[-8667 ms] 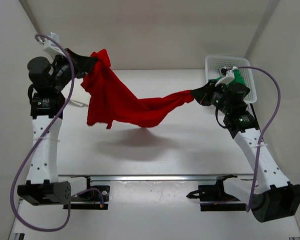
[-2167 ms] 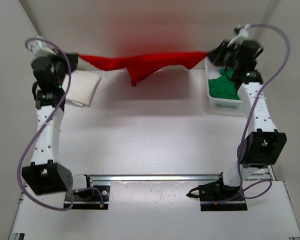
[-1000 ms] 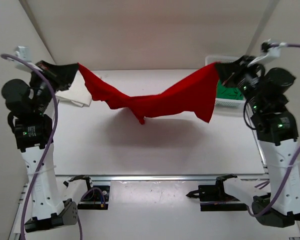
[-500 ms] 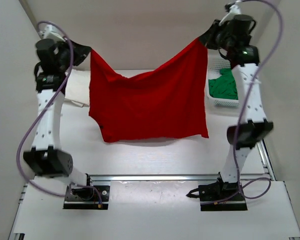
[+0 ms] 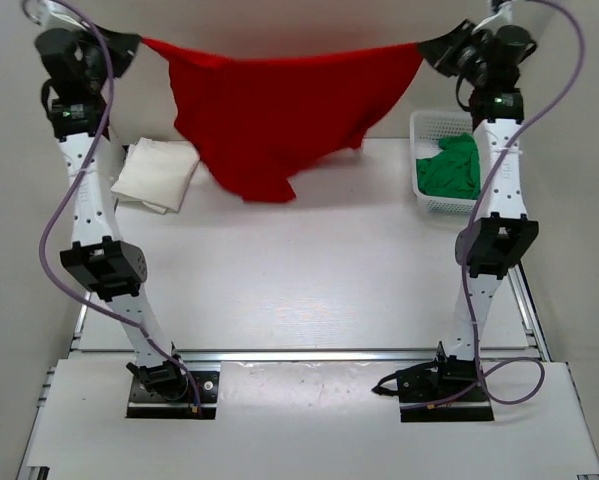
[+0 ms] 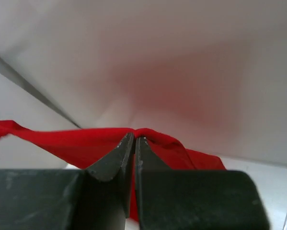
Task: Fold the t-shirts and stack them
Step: Flatten out the tshirt, then grap the side of the flattened tshirt closest away from the robot with both arms, then fold the flattened tshirt in 1/3 of the way
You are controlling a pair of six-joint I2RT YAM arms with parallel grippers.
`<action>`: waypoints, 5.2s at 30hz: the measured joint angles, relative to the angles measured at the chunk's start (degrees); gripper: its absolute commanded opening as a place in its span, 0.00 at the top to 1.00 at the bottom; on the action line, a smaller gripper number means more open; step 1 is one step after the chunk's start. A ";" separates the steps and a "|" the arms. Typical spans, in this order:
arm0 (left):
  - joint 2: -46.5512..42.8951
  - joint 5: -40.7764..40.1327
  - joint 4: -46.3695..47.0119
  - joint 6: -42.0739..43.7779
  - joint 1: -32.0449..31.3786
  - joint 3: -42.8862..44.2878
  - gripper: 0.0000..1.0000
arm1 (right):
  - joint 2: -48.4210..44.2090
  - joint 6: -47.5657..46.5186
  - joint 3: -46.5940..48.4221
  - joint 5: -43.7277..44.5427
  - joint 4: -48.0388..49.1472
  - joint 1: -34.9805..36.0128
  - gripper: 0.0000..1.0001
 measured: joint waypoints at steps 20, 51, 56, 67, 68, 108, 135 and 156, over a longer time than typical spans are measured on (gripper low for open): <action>-48.68 -22.95 11.67 15.50 -11.67 -69.64 1.00 | -29.55 -10.47 -64.85 -0.26 8.92 -0.48 1.00; -65.92 1.18 0.90 8.24 -8.76 -105.57 1.00 | -70.44 3.13 -127.60 7.17 11.10 -3.58 1.00; -58.07 1.49 8.46 4.81 -6.99 -99.67 1.00 | -61.57 3.32 -121.31 7.87 13.66 -3.17 1.00; -38.10 -2.27 17.51 1.66 -9.09 -86.42 1.00 | -48.87 6.51 -113.09 7.34 22.80 -5.81 1.00; -35.63 -2.99 17.64 1.70 -9.22 -84.52 1.00 | -47.23 6.60 -112.06 7.39 23.28 -5.60 1.00; -35.19 -3.43 21.81 3.23 -6.58 -103.34 0.54 | -51.87 1.31 -114.55 18.97 23.26 0.79 0.78; -28.46 -2.93 26.10 0.70 -0.11 -105.92 1.00 | -47.17 -3.50 -113.81 29.64 16.48 1.92 1.00; -51.89 2.67 5.70 4.85 9.55 -115.51 0.61 | -75.91 0.35 -126.57 24.00 7.37 -1.42 0.69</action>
